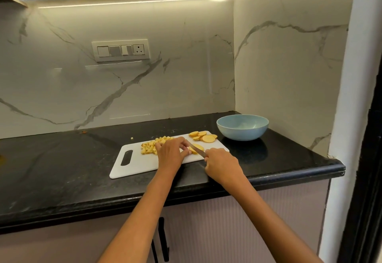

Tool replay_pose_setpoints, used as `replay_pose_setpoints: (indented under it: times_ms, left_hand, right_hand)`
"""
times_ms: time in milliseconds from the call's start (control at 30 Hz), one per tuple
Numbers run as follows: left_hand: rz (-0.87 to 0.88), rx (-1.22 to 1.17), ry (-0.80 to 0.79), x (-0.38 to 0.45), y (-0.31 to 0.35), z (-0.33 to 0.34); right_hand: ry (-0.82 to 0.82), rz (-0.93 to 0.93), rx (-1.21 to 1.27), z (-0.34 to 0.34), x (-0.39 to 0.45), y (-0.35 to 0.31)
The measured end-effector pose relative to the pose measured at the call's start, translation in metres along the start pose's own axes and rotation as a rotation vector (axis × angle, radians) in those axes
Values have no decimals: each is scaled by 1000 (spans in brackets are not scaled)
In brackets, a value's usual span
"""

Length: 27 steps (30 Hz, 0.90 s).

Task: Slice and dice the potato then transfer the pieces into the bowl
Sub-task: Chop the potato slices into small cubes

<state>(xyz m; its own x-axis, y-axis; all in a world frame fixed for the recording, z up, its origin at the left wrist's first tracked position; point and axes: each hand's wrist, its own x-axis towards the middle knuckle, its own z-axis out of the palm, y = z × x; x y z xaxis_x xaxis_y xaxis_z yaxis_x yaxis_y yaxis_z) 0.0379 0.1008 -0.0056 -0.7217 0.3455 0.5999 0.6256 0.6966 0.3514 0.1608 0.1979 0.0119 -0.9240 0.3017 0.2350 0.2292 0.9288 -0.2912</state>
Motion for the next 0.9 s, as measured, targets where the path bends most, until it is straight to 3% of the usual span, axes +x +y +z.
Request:
replay_pose_setpoints:
  times_ms: [633,900]
  left_hand:
    - [29,18,-86,4,-2,1]
    - [46,3,-123,9,-4,2]
  right_hand:
    - [-22,-48,-30,-1,-2,-4]
    - [-102,-36,-14,-6,14,-3]
